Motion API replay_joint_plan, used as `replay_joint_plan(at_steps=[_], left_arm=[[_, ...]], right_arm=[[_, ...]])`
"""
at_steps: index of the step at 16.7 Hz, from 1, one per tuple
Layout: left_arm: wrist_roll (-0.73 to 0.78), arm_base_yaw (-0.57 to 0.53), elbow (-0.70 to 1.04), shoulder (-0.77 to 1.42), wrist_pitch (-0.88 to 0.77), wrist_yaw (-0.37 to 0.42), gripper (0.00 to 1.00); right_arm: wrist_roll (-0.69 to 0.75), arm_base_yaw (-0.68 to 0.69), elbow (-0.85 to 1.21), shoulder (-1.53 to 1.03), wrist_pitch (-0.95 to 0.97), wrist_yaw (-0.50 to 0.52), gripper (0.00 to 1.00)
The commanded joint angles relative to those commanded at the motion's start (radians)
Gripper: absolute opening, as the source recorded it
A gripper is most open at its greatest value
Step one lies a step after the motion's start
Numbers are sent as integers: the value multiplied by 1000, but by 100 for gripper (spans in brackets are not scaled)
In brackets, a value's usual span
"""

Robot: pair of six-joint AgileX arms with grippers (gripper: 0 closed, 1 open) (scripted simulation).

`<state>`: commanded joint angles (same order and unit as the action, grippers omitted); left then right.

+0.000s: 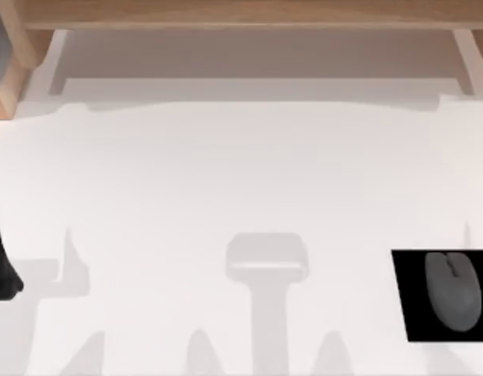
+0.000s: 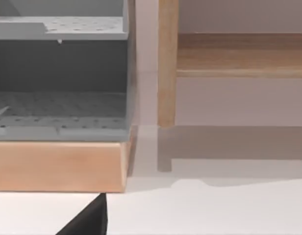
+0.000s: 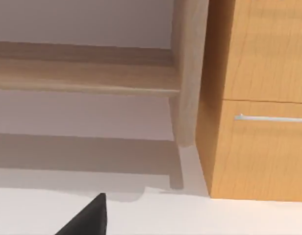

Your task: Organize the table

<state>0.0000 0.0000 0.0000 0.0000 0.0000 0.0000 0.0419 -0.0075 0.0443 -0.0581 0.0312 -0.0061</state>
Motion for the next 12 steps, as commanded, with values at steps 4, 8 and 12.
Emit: replay_joint_plan(at_steps=[4,8,12], left_arm=[[0,0,0,0,0,0,100],[0,0,0,0,0,0,100],[-1,-22,105,102,-1,-19,100]], right_arm=[[-42,7,-44,58,-31,6,100],[-42,7,-44,58,-31,6,100],[-42,7,-44,58,-31,6,100]])
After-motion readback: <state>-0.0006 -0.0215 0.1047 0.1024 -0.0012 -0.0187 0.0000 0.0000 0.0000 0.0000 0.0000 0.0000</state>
